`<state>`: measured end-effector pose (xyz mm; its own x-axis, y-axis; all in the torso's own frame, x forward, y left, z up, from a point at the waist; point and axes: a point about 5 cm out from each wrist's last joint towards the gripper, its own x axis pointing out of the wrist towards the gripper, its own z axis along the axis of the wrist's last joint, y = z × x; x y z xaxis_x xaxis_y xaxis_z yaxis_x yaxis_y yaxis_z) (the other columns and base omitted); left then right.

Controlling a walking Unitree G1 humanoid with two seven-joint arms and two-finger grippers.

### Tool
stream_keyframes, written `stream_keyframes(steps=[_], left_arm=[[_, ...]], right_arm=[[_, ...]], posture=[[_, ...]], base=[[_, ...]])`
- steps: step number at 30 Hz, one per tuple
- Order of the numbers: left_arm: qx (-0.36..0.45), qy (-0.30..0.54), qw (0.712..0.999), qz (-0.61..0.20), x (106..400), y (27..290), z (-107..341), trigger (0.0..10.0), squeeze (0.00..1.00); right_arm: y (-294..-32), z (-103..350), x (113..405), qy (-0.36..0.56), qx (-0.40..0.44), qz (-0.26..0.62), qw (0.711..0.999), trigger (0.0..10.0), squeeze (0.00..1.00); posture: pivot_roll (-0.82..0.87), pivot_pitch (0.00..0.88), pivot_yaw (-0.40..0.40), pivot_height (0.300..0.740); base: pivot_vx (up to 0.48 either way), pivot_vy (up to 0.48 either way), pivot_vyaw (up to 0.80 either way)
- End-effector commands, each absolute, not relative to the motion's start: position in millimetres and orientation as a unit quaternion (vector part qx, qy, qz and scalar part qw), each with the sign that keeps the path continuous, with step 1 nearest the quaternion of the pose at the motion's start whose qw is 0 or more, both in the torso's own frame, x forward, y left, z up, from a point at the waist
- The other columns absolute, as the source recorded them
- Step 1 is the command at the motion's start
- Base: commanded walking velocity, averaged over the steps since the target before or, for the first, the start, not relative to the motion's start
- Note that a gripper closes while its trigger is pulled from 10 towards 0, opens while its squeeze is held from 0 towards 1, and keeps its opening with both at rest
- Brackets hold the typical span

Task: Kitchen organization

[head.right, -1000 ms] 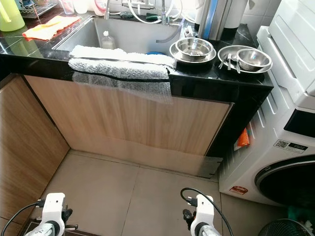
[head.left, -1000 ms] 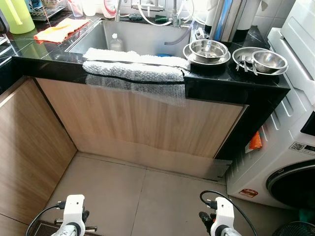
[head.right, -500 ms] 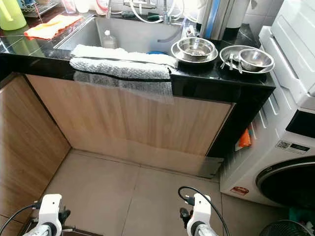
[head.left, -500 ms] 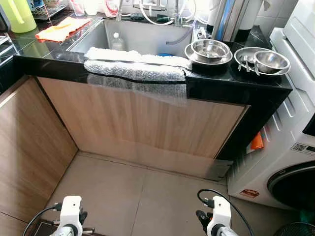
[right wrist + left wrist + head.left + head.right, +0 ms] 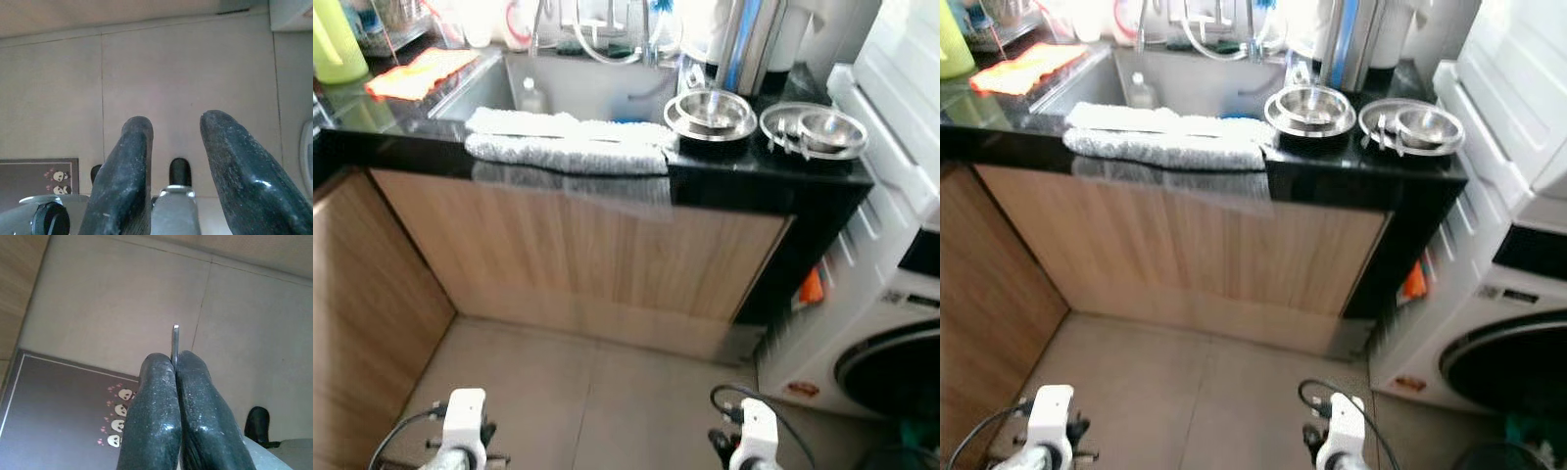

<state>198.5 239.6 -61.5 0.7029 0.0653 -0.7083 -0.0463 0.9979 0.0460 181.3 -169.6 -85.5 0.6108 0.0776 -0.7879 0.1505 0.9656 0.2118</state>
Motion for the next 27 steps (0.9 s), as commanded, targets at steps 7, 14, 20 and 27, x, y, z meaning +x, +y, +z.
stream_keyframes(steps=[7, 14, 20, 27], left_arm=[[0.016, 0.388, 0.921, 0.035, 195.7, 243.2, -62.0, 10.0, 0.00], [0.012, 0.385, 0.923, 0.027, 198.3, 241.3, -60.9, 10.0, 0.00], [0.012, 0.382, 0.924, 0.025, 200.2, 240.7, -60.0, 10.0, 0.00], [0.008, 0.378, 0.926, 0.028, 201.8, 239.7, -59.2, 10.0, 0.00]], right_arm=[[-166.0, -79.8, 193.1, 0.426, 0.128, -0.010, 0.896, 10.0, 0.00], [-165.8, -80.1, 193.0, 0.430, 0.128, -0.007, 0.894, 10.0, 0.00], [-167.6, -82.0, 189.0, 0.437, 0.123, -0.004, 0.891, 10.0, 0.00], [-169.5, -82.4, 187.6, 0.434, 0.124, -0.011, 0.892, 10.0, 0.00]], posture=[[0.03, 0.044, -0.061, 0.740], [0.02, 0.049, -0.058, 0.740], [0.02, 0.054, -0.060, 0.740], [0.02, 0.055, -0.064, 0.740]], base=[[0.353, 0.000, 0.00], [0.359, 0.000, -0.06], [0.338, 0.000, -0.62], [0.036, 0.000, -0.08]])
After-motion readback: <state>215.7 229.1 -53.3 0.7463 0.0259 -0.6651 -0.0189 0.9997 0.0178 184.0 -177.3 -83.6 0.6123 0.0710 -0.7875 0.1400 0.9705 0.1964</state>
